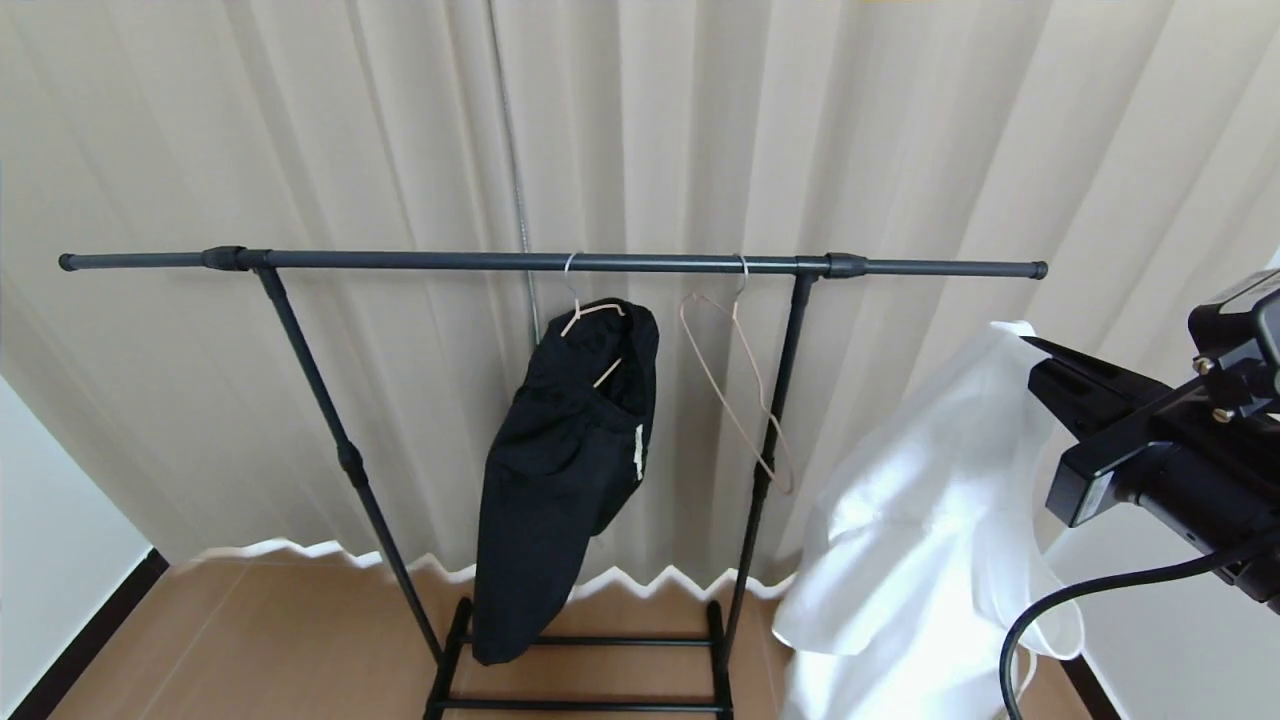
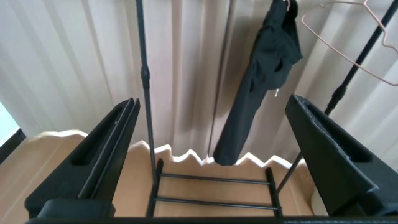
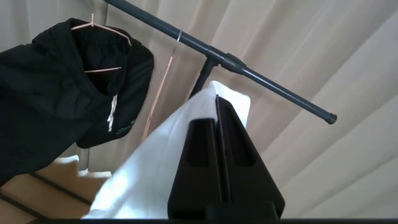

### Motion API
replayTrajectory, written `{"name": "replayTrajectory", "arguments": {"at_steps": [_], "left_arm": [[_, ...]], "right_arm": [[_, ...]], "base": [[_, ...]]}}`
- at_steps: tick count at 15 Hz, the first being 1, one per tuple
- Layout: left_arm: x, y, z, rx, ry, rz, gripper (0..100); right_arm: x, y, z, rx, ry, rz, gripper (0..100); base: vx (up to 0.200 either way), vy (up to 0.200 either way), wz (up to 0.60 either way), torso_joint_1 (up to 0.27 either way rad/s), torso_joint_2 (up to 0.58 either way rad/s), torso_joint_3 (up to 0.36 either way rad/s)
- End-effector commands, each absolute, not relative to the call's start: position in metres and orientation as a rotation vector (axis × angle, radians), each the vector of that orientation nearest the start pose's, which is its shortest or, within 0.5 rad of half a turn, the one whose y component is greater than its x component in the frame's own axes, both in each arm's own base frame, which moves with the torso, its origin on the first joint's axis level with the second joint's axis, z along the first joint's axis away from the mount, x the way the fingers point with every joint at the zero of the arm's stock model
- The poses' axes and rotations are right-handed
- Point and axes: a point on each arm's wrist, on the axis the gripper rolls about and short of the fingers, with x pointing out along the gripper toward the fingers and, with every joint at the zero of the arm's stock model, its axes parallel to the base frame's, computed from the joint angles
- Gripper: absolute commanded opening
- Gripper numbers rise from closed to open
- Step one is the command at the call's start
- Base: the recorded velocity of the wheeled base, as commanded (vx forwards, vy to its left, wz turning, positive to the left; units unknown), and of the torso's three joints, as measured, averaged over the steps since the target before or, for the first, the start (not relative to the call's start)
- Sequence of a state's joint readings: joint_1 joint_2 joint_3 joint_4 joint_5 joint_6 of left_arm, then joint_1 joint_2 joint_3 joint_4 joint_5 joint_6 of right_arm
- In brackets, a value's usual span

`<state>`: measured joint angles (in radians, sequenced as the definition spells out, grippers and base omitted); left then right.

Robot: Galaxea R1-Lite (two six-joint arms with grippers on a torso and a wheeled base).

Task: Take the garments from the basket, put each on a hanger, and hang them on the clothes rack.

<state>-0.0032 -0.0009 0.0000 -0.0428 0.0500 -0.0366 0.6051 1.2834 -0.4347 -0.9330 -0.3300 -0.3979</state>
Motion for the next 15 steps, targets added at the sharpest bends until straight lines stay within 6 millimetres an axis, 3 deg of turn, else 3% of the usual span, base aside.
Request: {"name": "replayTrajectory", "arguments": {"at_steps": [1, 4, 7, 10, 13, 15], "left_arm": [[-0.023, 0.001, 0.08, -0.038, -0.044, 0.047, 100], [-0.023, 0.001, 0.08, -0.038, -0.044, 0.048, 100], [-0.023, 0.001, 0.08, -0.04, -0.045, 0.048, 100], [-0.023, 0.001, 0.08, -0.024, -0.04, 0.042, 100], [-0.019, 0.001, 0.079, 0.099, 0.042, 0.019, 100], [-0.001, 0.0, 0.113, 0.077, 0.165, -0.028, 100]], "right_arm": [[0.159, 0.1, 0.214, -0.362, -0.124, 0.25, 0], [0.162, 0.102, 0.213, -0.367, -0.118, 0.253, 0], [0.161, 0.101, 0.21, -0.411, -0.113, 0.252, 0], [0.159, 0.099, 0.204, -0.418, -0.1, 0.256, 0], [0.161, 0.109, 0.204, -0.423, -0.092, 0.287, 0], [0.171, 0.118, 0.208, -0.331, -0.024, 0.296, 0]], "base": [[0.0, 0.2, 0.0, 0.002, 0.0, 0.002], [0.0, 0.067, 0.0, 0.001, 0.0, 0.002], [0.0, 0.0, -0.6, 0.001, 0.0, 0.002], [0.0, 0.0, 0.0, 0.0, 0.0, 0.0], [0.0, 0.0, 0.0, 0.0, 0.0, 0.0], [0.0, 0.0, 0.0, 0.0, 0.0, 0.0]]}}
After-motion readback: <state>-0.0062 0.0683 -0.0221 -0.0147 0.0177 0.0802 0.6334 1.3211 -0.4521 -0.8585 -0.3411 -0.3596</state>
